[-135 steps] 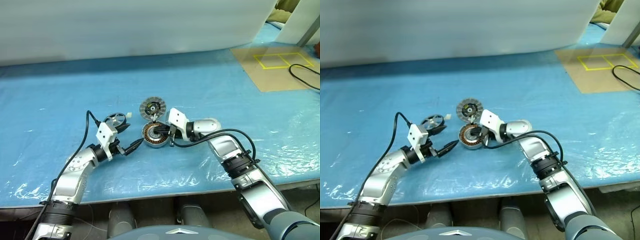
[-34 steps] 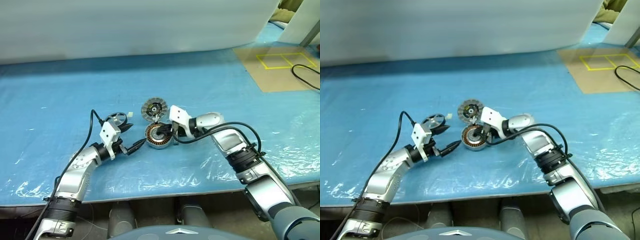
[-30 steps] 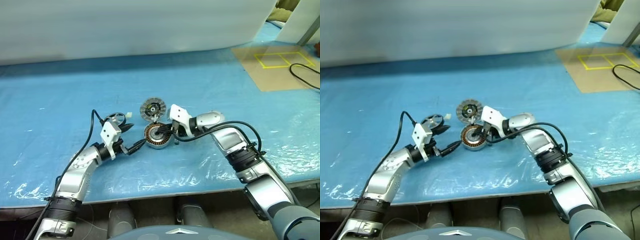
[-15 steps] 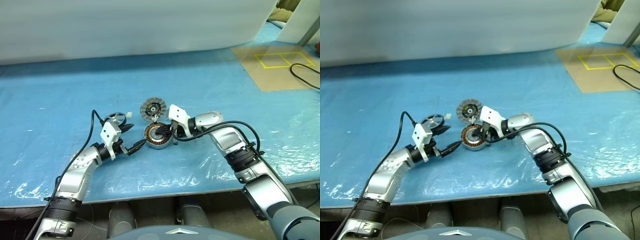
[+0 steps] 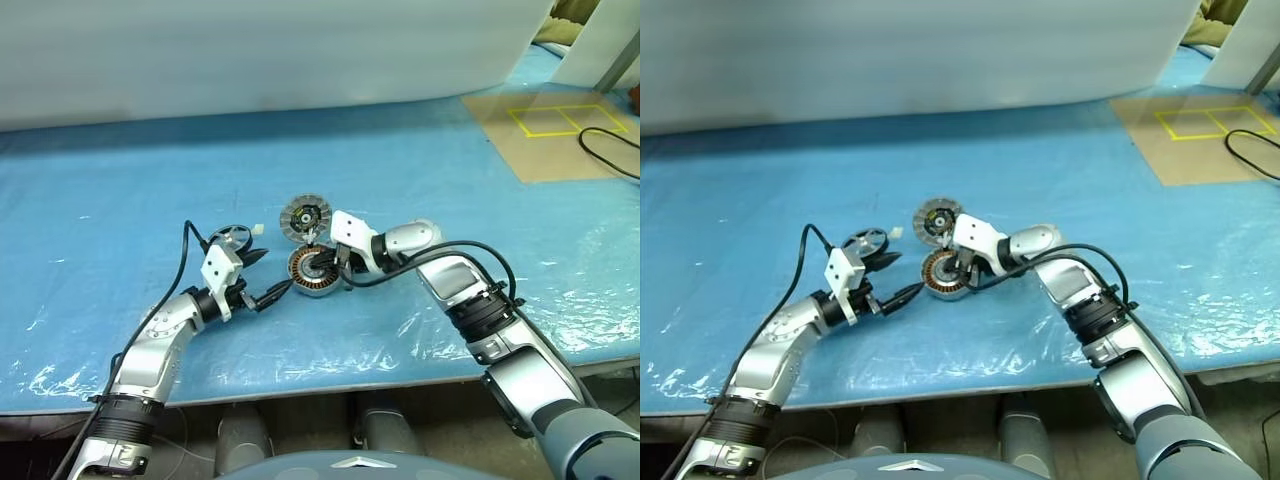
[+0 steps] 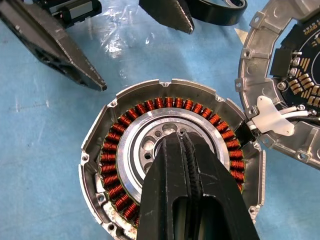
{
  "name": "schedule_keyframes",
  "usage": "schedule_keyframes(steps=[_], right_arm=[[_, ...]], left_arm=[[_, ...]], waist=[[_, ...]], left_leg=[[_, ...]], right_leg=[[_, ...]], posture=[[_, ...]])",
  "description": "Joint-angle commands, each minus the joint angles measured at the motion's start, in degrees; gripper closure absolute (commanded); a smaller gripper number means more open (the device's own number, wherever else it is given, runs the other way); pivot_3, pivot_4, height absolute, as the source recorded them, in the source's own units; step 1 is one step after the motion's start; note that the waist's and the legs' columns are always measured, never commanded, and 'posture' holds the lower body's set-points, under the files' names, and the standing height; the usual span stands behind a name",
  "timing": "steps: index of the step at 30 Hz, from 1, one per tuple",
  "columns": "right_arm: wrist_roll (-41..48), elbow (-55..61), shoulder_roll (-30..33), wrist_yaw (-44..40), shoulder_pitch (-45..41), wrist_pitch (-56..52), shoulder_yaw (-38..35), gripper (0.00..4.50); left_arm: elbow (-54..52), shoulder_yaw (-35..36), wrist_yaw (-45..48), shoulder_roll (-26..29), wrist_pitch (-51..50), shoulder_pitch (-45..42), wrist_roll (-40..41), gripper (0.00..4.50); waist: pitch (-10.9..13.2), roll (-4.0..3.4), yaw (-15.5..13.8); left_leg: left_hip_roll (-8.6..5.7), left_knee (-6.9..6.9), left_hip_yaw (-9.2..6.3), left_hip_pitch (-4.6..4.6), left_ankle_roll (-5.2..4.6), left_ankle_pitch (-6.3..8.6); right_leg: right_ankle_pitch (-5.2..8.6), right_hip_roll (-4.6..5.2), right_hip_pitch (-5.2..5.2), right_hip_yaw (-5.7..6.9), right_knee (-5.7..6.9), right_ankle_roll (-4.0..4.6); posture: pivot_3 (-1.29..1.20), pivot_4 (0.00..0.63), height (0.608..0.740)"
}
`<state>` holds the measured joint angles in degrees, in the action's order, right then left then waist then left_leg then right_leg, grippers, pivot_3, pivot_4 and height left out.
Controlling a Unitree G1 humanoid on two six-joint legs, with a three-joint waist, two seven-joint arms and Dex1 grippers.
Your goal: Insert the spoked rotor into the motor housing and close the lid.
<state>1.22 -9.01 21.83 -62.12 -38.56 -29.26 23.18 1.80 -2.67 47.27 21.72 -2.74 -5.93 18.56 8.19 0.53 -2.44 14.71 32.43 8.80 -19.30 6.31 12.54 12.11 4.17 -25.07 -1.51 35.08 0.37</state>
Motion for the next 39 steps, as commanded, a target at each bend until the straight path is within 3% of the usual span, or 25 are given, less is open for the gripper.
schedule_keyframes(steps=[1, 7, 21, 30, 39], right_arm=[[4.9, 2.2, -1.0, -1.5, -0.4, -11.1, -1.5, 4.48], [5.0, 2.7, -0.1, 0.9, 0.1, -18.9, -0.5, 4.48], [13.2, 3.6, -5.3, 3.0, -1.0, -5.0, -10.3, 4.48], [4.9, -0.1, 0.2, 2.1, -0.4, 2.2, -2.8, 4.48], [5.5, -1.8, -1.8, 3.0, 0.5, 4.1, -3.6, 4.48]], left_arm=[[-1.6, -0.1, 0.1, -0.2, 0.7, 0.1, -0.1, 0.0], [-1.3, -0.2, 0.0, -0.3, 0.9, -0.1, -0.3, 0.0], [-1.0, 0.0, 0.4, -0.2, 1.2, -0.1, -0.4, 0.0], [-1.3, 0.1, 0.6, -0.1, 0.9, 0.1, -0.4, 0.0], [-1.9, 0.9, 0.2, 0.1, 0.8, 0.7, 0.1, 0.0]], waist=[[0.0, 0.0, 0.0], [0.0, 0.0, -0.1], [0.0, -0.01, -0.1], [0.0, -0.01, 0.0], [0.0, -0.01, 0.1]], left_leg=[[0.0, 0.0, 0.0, 0.0, 0.0, 0.0], [0.0, -0.01, 0.0, 0.02, 0.01, 0.0], [0.0, 0.0, 0.01, -0.03, 0.01, 0.0], [0.0, -0.01, 0.0, -0.12, 0.01, 0.0], [0.0, 0.02, 0.0, -0.15, 0.01, 0.0]], right_leg=[[0.0, 0.0, -0.01, 0.0, 0.01, 0.0], [0.0, 0.0, 0.01, 0.01, 0.0, 0.0], [0.0, 0.01, -0.13, 0.0, -0.01, 0.0], [0.0, 0.0, -0.11, 0.01, -0.02, 0.0], [0.0, 0.0, -0.12, 0.0, 0.0, 0.0]], posture=[[0.0, 0.15, 0.74], [0.0, 0.15, 0.74], [0.0, 0.15, 0.74], [0.0, 0.15, 0.74], [0.0, 0.15, 0.74]])
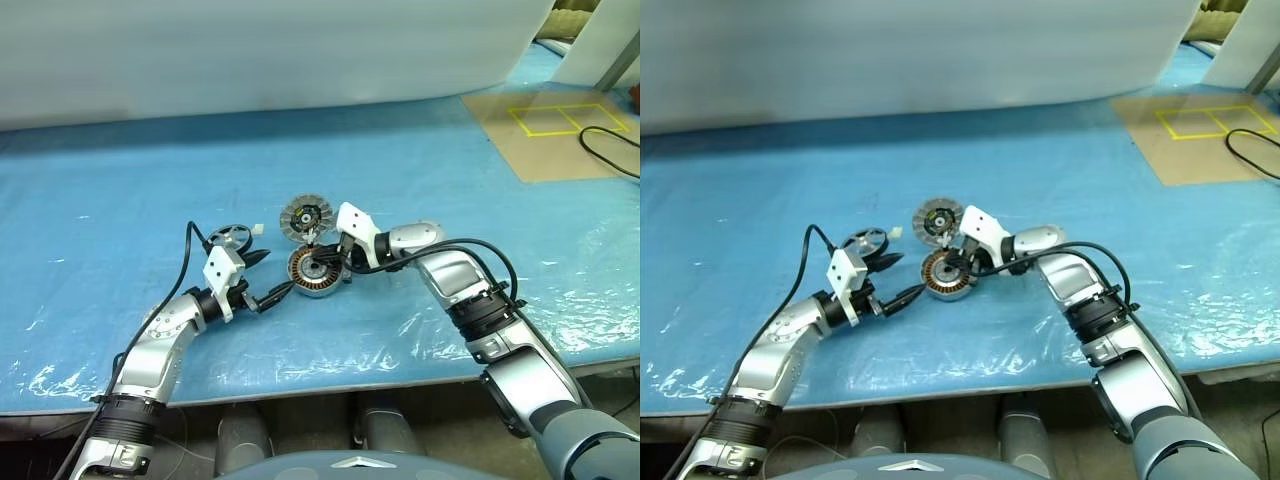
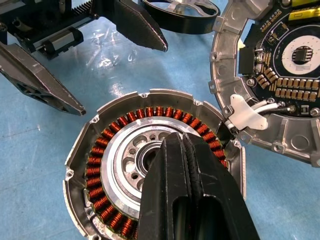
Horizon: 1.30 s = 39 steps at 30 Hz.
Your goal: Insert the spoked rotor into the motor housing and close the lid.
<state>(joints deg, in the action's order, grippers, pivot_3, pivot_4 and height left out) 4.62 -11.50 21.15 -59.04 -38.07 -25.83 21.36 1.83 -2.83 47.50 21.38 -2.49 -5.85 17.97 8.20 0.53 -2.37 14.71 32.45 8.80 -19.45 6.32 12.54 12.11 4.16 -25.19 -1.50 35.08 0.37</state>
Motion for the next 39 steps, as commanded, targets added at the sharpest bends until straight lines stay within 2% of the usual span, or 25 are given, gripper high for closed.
schedule_keyframes(steps=[1, 11, 21, 39], right_arm=[[2.4, 0.4, -1.5, 0.1, 0.2, 1.1, -2.4, 4.48], [5.0, -2.7, -5.7, 3.0, 0.9, 8.9, -7.5, 4.48], [4.9, -2.5, -4.2, 1.8, 3.2, 10.5, -7.8, 4.48], [5.6, 1.5, -1.9, -0.4, 6.1, 13.9, -7.9, 4.48]], left_arm=[[-2.3, 1.5, -0.2, 0.4, 0.3, 1.0, 1.1, 0.0], [-6.1, 4.1, -2.9, 0.1, -1.7, 5.5, 3.3, 0.0], [-10.7, 5.4, -8.3, -1.2, -8.4, 10.1, 6.0, 0.0], [-12.7, 13.3, -20.8, -6.9, -26.9, 7.3, 18.6, 0.0]], waist=[[0.0, 0.0, 0.0], [0.0, 0.0, 0.0], [0.0, 0.0, 0.0], [0.0, 0.02, 0.0]], left_leg=[[0.0, 0.0, 0.0, 0.0, 0.0, 0.0], [0.02, 0.0, 0.0, -0.02, 0.0, 0.0], [0.01, -0.03, 0.0, -0.07, 0.0, 0.0], [0.01, 0.02, -0.01, -0.06, -0.02, 0.0]], right_leg=[[0.0, 0.0, 0.0, 0.0, 0.0, 0.0], [0.0, 0.0, -0.01, 0.0, 0.0, 0.0], [0.0, 0.0, 0.0, 0.01, -0.08, 0.0], [0.0, 0.0, 0.01, 0.01, -0.07, 0.0]], posture=[[0.0, 0.15, 0.74], [0.0, 0.15, 0.74], [0.0, 0.15, 0.74], [0.0, 0.15, 0.74]])
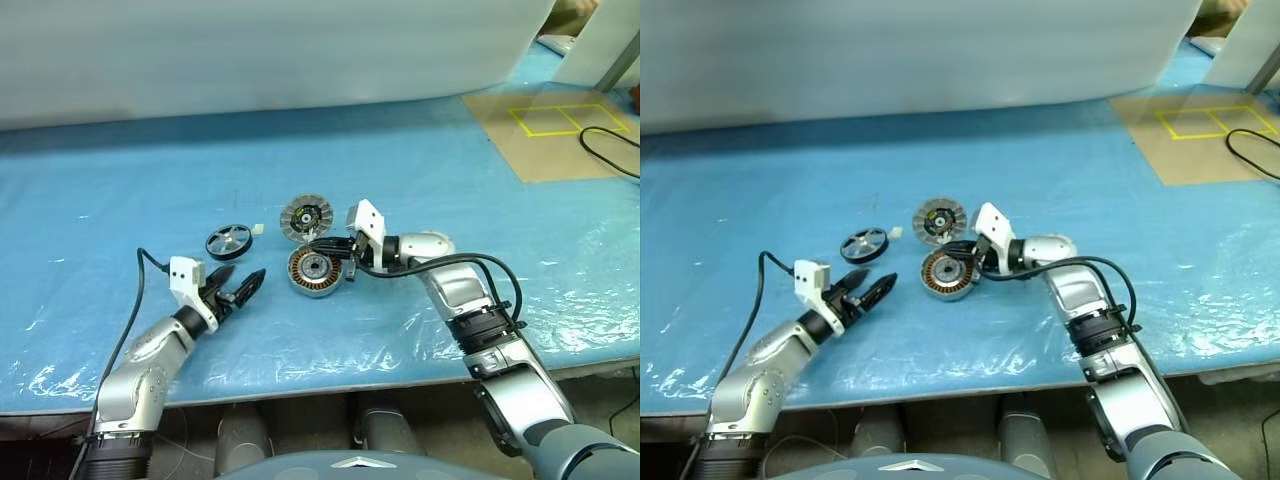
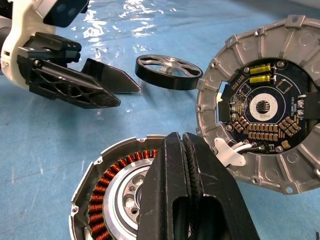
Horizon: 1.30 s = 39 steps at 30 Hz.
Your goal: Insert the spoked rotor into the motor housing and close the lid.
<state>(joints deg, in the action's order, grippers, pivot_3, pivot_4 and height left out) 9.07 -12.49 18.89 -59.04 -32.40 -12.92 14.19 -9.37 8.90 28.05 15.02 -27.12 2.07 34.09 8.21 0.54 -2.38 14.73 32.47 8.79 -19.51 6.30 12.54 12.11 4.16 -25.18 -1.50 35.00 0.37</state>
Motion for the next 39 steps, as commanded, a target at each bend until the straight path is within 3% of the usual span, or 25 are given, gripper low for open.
schedule_keyframes(steps=[1, 8, 24, 28, 32, 36, 39], right_arm=[[1.0, 2.5, 0.4, -0.5, 0.6, 1.1, -0.7, 4.48], [1.0, 2.9, 0.8, -1.0, 1.1, 0.8, -0.5, 4.48], [-0.1, 2.4, 1.1, -0.4, 1.3, 1.9, -0.1, 4.48], [-0.6, 1.8, 1.5, -0.3, 1.5, 2.7, -0.1, 4.48], [-1.0, 0.7, 1.6, -0.2, 1.3, 3.4, 0.2, 4.48], [-1.4, 0.1, 1.3, -0.4, 1.1, 3.8, 0.7, 4.48], [-1.6, -0.2, 1.1, -0.2, 0.9, 3.9, 0.9, 4.48]], left_arm=[[-1.5, 2.0, -1.8, -0.8, -3.2, -0.8, 3.3, 0.0], [-0.7, 5.0, -5.2, -2.0, -8.8, -1.3, 8.1, 0.0], [-1.2, 16.2, -18.2, -8.0, -18.2, -3.0, 28.4, 0.0], [-6.9, 16.6, -17.6, -2.8, -22.1, 2.7, 31.2, 0.0], [-11.2, 18.7, -13.2, 8.3, -25.3, 5.0, 33.2, 0.0], [-10.0, 20.4, -9.3, 18.4, -26.8, -0.9, 35.4, 0.0], [-7.2, 17.3, -1.5, 28.4, -27.8, -9.7, 32.4, 0.0]], waist=[[0.0, 0.0, 0.0], [0.0, 0.0, 0.0], [0.0, 0.02, 0.0], [0.0, 0.04, 0.2], [0.1, 0.13, 0.0], [0.1, 0.18, -0.4], [0.3, 0.45, -0.6]], left_leg=[[0.0, 0.01, 0.0, 0.0, 0.0, 0.0], [-0.01, 0.05, 0.0, 0.0, 0.0, 0.0], [-0.01, 0.06, -0.01, -0.02, 0.0, 0.0], [0.02, -0.02, -0.01, -0.04, 0.0, 0.0], [0.06, -0.06, -0.02, -0.03, -0.01, 0.01], [0.06, 0.08, -0.08, 0.08, -0.03, 0.01], [0.02, 0.19, -0.12, 0.09, -0.03, -0.01]], right_leg=[[0.0, 0.0, 0.0, 0.0, 0.0, 0.0], [0.0, 0.0, 0.01, 0.01, 0.01, 0.0], [0.0, 0.0, 0.01, 0.02, 0.0, 0.0], [0.0, -0.04, 0.0, 0.08, -0.11, 0.0], [0.0, -0.08, -0.01, 0.2, -0.13, 0.0], [0.0, 0.01, 0.01, 0.36, -0.06, 0.0], [0.0, 0.05, 0.08, 0.37, 0.01, 0.0]], posture=[[0.0, 0.15, 0.74], [0.0, 0.15, 0.74], [0.0, 0.15, 0.74], [0.0, 0.15, 0.74], [0.0, 0.15, 0.74], [0.0, 0.15, 0.74], [0.0, 0.15, 0.74]])
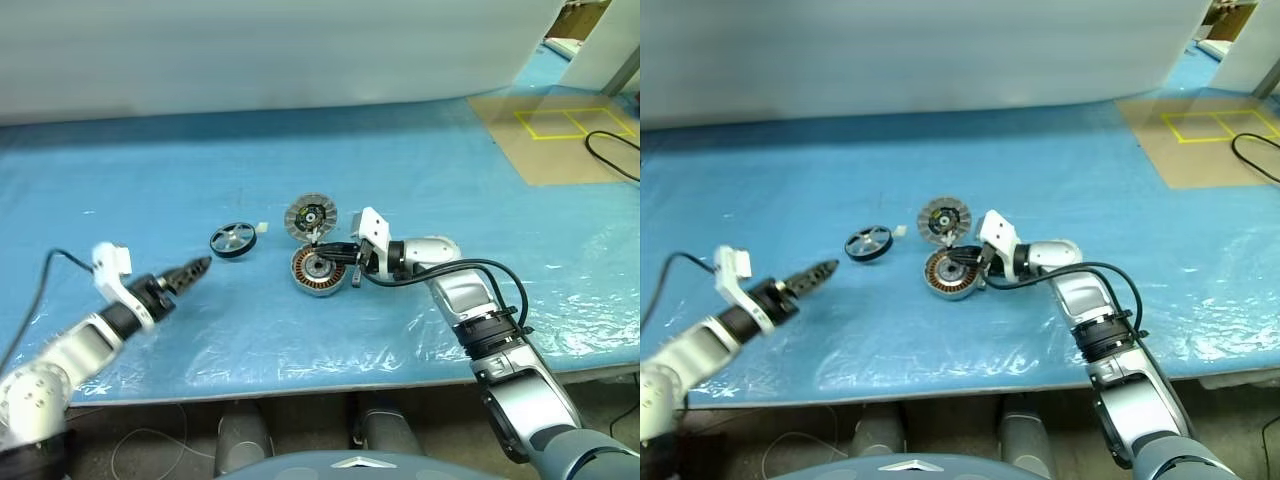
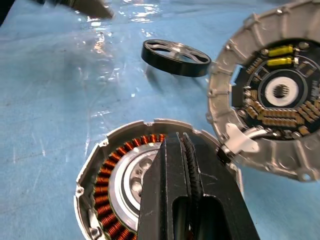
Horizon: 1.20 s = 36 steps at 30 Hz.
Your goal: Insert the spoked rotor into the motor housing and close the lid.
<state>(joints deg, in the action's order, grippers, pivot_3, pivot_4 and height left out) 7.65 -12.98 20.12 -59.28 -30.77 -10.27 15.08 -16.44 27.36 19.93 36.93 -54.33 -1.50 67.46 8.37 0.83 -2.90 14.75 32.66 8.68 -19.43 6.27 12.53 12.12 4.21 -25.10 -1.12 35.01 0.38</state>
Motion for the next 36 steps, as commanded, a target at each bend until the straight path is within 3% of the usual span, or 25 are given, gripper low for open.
schedule_keyframes(steps=[1, 4, 8, 14, 20, 27, 32, 36], right_arm=[[-0.2, 0.3, -0.2, 0.2, -0.8, 1.2, 0.1, 4.48], [-0.3, 1.1, -0.5, 0.7, -0.4, 0.8, 0.3, 4.48], [-0.7, 1.8, -0.8, 1.5, 0.3, 0.7, 0.5, 4.48], [-0.4, 4.7, -1.4, 3.4, 2.2, -0.1, 0.6, 4.48], [-0.2, 5.0, -3.1, 4.5, 1.1, 0.1, 0.8, 4.48], [-0.7, 2.7, -5.6, 4.1, -0.4, 1.4, 2.2, 4.48], [-0.5, 3.5, -7.8, 5.5, 0.5, 1.2, 2.9, 4.48], [-0.5, 4.4, -9.4, 6.9, 1.7, 0.8, 3.5, 4.48]], left_arm=[[1.5, -2.8, 8.8, 8.9, -0.2, -9.0, -2.8, 0.0], [7.9, -10.1, 18.8, 14.6, 0.8, -19.4, -8.3, 0.0], [17.7, -20.8, 31.5, 18.1, 3.7, -29.7, -17.7, 0.0], [32.3, -33.1, 49.1, 19.9, 10.9, -40.5, -31.4, 0.0], [44.1, -39.4, 62.3, 19.3, 19.2, -46.7, -42.2, 0.0], [59.9, -44.2, 71.8, 16.5, 28.5, -54.4, -53.6, 0.0], [70.0, -48.5, 72.6, 15.4, 39.1, -59.1, -57.1, 0.0], [78.3, -47.7, 72.6, 13.0, 46.2, -63.7, -59.5, 0.0]], waist=[[0.1, 0.19, 0.1], [0.1, 0.13, 0.3], [0.1, 0.08, 0.6], [0.2, 0.06, 0.5], [0.2, 0.05, 0.3], [0.2, 0.05, 0.1], [0.2, 0.05, 0.0], [0.2, 0.06, -0.5]], left_leg=[[0.06, 0.01, -0.06, -0.03, -0.05, -0.04], [-0.06, 0.0, -0.05, 0.01, -0.04, -0.05], [-0.08, -0.06, -0.04, -0.03, -0.12, -0.12], [-0.05, -0.14, -0.06, -0.02, -0.18, -0.17], [-0.04, -0.19, -0.08, -0.07, -0.1, -0.13], [-0.06, -0.13, -0.1, -0.07, 0.0, -0.07], [-0.05, -0.13, -0.14, -0.19, 0.0, -0.06], [-0.05, -0.05, -0.22, -0.27, 0.01, -0.07]], right_leg=[[-0.01, -0.04, -0.04, 0.07, 0.03, 0.01], [-0.01, 0.01, -0.02, -0.01, 0.04, 0.0], [-0.01, -0.01, -0.05, -0.05, 0.03, 0.0], [-0.02, -0.01, -0.08, 0.0, 0.06, 0.0], [-0.02, 0.01, -0.05, 0.03, 0.05, -0.01], [-0.02, 0.04, 0.0, 0.02, 0.16, 0.0], [-0.03, 0.04, 0.01, 0.01, 0.21, -0.01], [-0.12, 0.05, 0.02, 0.04, 0.27, -0.15]], posture=[[0.0, 0.15, 0.74], [0.0, 0.15, 0.74], [0.0, 0.15, 0.74], [0.0, 0.15, 0.74], [0.0, 0.15, 0.74], [0.0, 0.15, 0.74], [0.0, 0.15, 0.74], [0.0, 0.15, 0.74]])
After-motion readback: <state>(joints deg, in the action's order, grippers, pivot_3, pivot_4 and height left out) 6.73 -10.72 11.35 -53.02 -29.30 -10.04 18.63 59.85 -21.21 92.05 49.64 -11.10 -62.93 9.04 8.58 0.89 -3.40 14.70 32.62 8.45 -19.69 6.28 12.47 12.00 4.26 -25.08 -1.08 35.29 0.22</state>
